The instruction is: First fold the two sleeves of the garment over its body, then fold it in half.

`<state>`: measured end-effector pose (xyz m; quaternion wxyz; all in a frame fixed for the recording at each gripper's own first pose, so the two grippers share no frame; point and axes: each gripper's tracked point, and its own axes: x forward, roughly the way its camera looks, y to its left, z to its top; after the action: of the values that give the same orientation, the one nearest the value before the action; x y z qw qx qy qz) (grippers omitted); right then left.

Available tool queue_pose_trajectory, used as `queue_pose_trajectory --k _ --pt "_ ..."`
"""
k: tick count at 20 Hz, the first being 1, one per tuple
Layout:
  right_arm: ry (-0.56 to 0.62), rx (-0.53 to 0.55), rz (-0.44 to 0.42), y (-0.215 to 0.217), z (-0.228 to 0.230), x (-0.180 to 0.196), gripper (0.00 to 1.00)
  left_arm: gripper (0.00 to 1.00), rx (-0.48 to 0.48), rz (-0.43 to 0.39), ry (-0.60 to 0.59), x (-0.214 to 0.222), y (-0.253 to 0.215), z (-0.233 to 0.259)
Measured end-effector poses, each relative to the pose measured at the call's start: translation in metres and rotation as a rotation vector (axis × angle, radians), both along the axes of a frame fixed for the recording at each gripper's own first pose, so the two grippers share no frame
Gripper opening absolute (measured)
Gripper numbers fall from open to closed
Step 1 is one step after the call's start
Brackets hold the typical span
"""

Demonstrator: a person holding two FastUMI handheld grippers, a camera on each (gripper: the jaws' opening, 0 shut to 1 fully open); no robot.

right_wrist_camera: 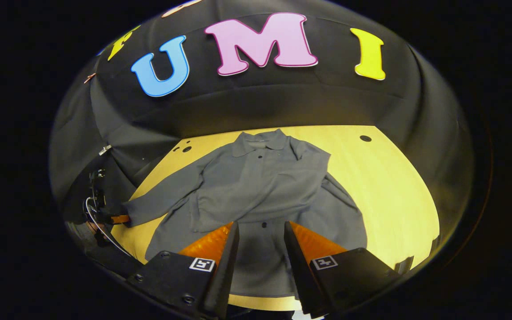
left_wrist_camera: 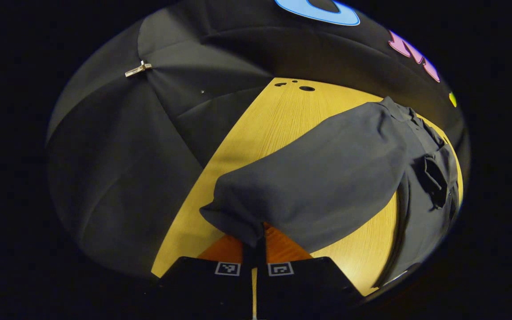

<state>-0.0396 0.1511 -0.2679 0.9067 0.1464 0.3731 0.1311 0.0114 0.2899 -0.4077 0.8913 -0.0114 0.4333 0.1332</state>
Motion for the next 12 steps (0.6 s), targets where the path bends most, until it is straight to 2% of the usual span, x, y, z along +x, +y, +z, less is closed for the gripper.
queue_pose_trajectory --k 4,12 --pt "0.012 -0.023 -0.038 -0.036 -0.012 -0.009 0.64 0.08 0.054 0.002 -0.136 0.025 -0.013 0.06" --pt "0.047 -0.017 -0.129 -0.093 -0.03 -0.022 0.64 0.08 0.013 -0.163 -0.383 0.082 -0.12 0.179"
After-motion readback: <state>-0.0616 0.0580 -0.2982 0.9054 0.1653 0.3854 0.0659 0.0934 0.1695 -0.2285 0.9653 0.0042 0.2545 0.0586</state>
